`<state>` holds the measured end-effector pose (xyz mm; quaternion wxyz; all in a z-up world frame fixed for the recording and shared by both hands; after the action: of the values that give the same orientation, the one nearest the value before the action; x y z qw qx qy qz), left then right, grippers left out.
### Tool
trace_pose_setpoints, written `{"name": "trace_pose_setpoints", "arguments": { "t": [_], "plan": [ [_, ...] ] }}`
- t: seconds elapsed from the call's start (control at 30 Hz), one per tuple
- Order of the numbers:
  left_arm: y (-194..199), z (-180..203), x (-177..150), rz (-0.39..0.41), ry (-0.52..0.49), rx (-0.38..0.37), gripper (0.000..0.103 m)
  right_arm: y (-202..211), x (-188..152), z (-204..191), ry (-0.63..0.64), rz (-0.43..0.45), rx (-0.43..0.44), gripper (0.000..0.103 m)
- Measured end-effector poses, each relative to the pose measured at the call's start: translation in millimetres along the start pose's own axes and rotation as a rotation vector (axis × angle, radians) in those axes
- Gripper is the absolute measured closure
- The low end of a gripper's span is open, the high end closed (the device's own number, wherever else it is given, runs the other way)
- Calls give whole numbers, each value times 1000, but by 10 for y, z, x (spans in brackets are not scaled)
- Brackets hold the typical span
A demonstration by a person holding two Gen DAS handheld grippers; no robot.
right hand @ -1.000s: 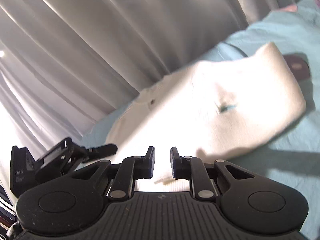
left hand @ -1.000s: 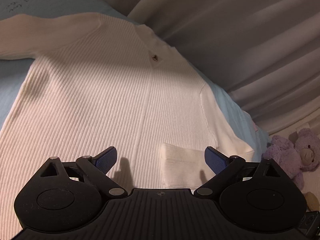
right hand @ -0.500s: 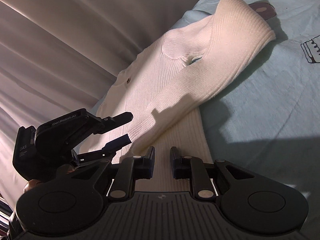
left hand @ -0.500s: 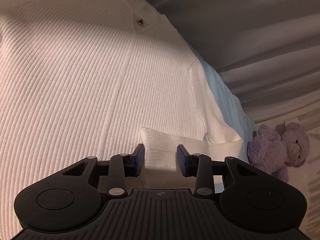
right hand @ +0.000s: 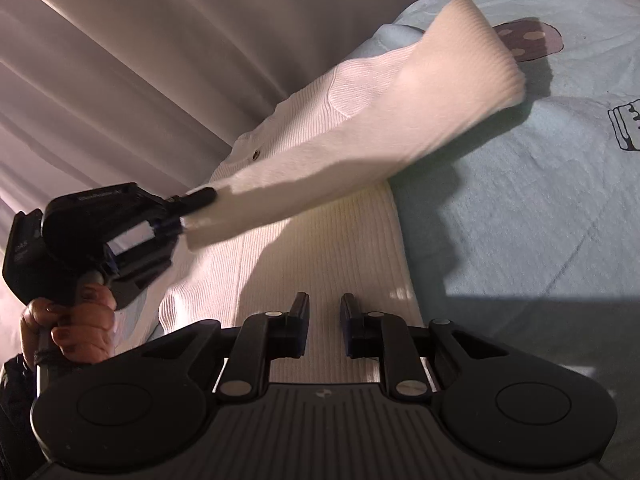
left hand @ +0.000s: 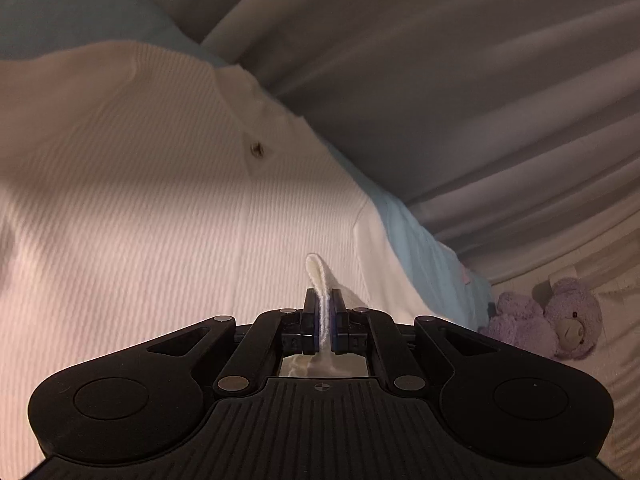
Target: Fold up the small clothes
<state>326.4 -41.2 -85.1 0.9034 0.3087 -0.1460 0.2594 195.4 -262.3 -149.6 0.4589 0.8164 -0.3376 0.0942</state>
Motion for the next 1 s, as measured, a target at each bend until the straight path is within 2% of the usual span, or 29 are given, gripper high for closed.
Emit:
{"name": "trace_pose_setpoints", "arguments": {
  "t": [0.1,0.2,0.3,0.37,0.43,0.47,0.5,0.53,0.57,0.6,0.67,0.8,0.9,1.0],
  "plan": [
    [213,-184,354,92,-121,152,97,17,62,-23,39,2,-27,87],
    [268,-452,536,116,-146,236,97,28,195,-22,60,16,-81,83],
    [209,-721,559,104,-65,214,96,45,391,2,45,34,-109,82],
    [161,-840,513,86,-45,219,92,81,530,39,14,47,-120,79],
    [114,-882,445,70,-44,198,81,136,671,93,-13,68,-117,74],
    [96,-888,431,62,-41,186,67,155,739,116,-16,82,-124,71],
    [68,-884,415,57,-38,162,64,158,804,131,-13,92,-143,68],
    [53,-873,411,58,-41,150,65,162,862,143,-8,101,-162,64],
    [34,-863,415,53,-47,148,77,154,912,151,-1,109,-173,61],
    [12,-849,423,48,-57,149,95,139,987,162,10,120,-187,60],
    [15,-800,473,66,-83,177,96,85,1106,168,32,136,-221,52],
    [178,-531,739,184,-127,138,96,-143,1336,126,63,142,-230,41],
    [345,-470,974,266,-183,193,96,-339,1437,95,77,127,-230,39],
    [407,-578,1096,271,-212,259,96,-481,1477,46,87,114,-230,39]
  ]
}}
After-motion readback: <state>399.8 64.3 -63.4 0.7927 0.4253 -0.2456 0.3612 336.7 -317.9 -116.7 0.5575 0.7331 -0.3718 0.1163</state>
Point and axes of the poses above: each gripper's, at about its wrist camera, not at the fingertips, and y roughly against the way its jaws point, z to its right, x to its top, the point moved 9 cm from there along -y, roughly the way its jaws point, and after that the axes turned 10 degrees about -x, right-handed, at the moved point
